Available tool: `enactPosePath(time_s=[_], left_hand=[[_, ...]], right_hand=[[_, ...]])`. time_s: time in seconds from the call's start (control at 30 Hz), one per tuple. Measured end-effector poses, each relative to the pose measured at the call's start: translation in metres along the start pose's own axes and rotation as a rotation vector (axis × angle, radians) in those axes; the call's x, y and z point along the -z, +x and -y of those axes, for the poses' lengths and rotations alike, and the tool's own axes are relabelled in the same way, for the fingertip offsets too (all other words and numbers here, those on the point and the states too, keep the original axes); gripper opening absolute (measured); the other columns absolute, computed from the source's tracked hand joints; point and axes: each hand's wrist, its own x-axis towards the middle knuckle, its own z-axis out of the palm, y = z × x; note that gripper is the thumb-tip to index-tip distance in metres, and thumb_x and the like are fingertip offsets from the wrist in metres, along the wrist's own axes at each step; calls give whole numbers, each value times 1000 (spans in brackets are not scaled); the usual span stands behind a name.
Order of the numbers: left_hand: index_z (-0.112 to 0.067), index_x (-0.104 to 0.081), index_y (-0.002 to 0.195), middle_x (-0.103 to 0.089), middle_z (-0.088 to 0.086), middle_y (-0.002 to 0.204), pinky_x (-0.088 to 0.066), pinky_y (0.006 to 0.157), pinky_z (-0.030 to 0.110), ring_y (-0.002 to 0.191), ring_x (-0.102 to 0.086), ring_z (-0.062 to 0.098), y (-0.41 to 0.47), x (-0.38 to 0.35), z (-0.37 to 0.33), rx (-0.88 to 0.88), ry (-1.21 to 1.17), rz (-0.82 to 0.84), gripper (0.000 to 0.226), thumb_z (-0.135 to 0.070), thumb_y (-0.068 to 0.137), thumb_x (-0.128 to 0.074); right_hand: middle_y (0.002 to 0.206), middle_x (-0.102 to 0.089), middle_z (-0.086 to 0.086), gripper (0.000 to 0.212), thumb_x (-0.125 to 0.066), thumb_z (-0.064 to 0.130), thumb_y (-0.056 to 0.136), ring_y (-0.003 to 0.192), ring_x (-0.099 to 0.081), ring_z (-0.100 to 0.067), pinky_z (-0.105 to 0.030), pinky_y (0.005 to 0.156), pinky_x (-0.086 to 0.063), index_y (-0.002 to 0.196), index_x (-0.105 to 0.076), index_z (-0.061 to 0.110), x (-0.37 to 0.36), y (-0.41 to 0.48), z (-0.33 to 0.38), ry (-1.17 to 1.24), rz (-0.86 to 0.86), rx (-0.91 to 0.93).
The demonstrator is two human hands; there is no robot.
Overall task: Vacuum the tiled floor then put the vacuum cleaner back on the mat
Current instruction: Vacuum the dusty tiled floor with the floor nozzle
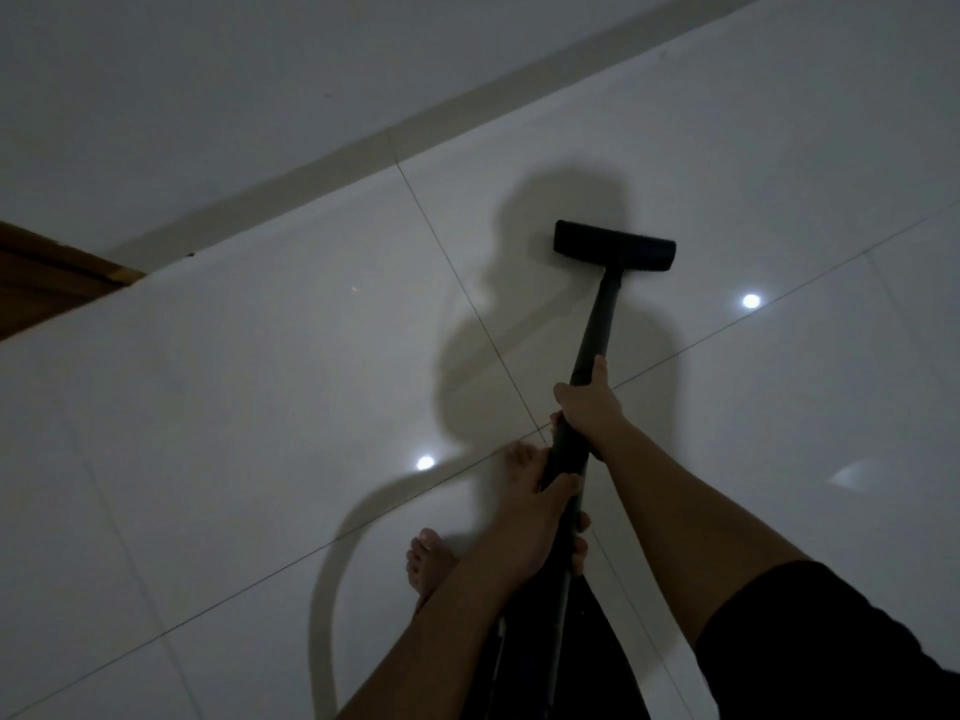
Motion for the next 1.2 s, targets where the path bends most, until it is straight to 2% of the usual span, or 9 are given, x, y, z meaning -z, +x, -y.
enactPosePath(time_s=[0.07, 0.2, 0.4, 0.53, 0.6, 0.67, 0.8, 1.03, 1.2], left_hand=[[-41, -50, 104, -48, 10, 68, -42, 40, 19, 44, -46, 14, 4, -8, 2, 50, -17, 17, 26, -17, 98, -41], [-43, -43, 116, -48, 9, 67, -42, 40, 19, 43, -46, 15, 11, -22, 12, 70, 17, -6, 33, -16, 97, -42], [-46, -37, 118, -48, 9, 69, -42, 41, 19, 46, -46, 15, 16, -37, 9, 56, 29, -4, 36, -16, 99, -41], [-50, -40, 107, -48, 9, 69, -42, 41, 21, 46, -46, 15, 24, -42, 0, 66, 12, -3, 35, -16, 98, -42], [-47, -40, 116, -49, 9, 69, -42, 40, 21, 45, -46, 14, 32, -42, -2, 69, 9, -15, 35, -17, 98, -43], [-44, -39, 122, -50, 9, 69, -42, 40, 22, 43, -48, 14, 39, -41, -5, 73, 11, -28, 36, -18, 98, -44], [-42, -45, 115, -50, 9, 68, -42, 40, 21, 45, -47, 15, 52, -43, -16, 59, 5, -16, 30, -16, 99, -43], [-29, -42, 134, -49, 11, 70, -42, 40, 20, 44, -46, 15, 84, -49, -44, 29, 34, -11, 38, -16, 99, -42], [-32, -43, 136, -51, 9, 71, -43, 42, 22, 45, -48, 14, 104, -54, -59, 24, 22, -2, 41, -18, 97, -44]], right_hand=[[121, -56, -25, 86, -50, 11, 92, 74, -64, -30, -45, 79, -57, 153, 6, 34, 7, 4, -8, -2, 11, -52], [115, -60, -27, 90, -52, 16, 89, 96, -65, -43, -57, 86, -54, 152, 9, 37, 16, 7, -20, -40, 25, -75], [121, -59, -25, 89, -53, 16, 91, 94, -66, -38, -52, 88, -54, 152, 9, 37, 30, 15, -20, 3, 44, -67], [119, -59, -25, 87, -52, 17, 93, 87, -65, -33, -50, 87, -55, 152, 9, 38, 38, 25, -11, 14, 48, -81], [119, -58, -24, 88, -52, 17, 93, 90, -66, -35, -51, 87, -55, 151, 10, 39, 40, 31, -7, 11, 43, -84], [120, -58, -24, 87, -52, 17, 93, 88, -67, -34, -50, 83, -57, 152, 10, 38, 42, 38, -3, 11, 48, -85], [125, -56, -24, 84, -50, 12, 96, 60, -58, -18, -30, 54, -51, 153, 7, 36, 50, 50, 8, 61, 47, -77], [127, -54, -23, 83, -50, 13, 96, 59, -57, -18, -29, 53, -50, 153, 7, 36, 67, 77, 40, 56, 8, -59], [126, -55, -23, 84, -50, 12, 96, 60, -58, -19, -29, 52, -51, 152, 7, 37, 77, 93, 61, 53, 2, -51]])
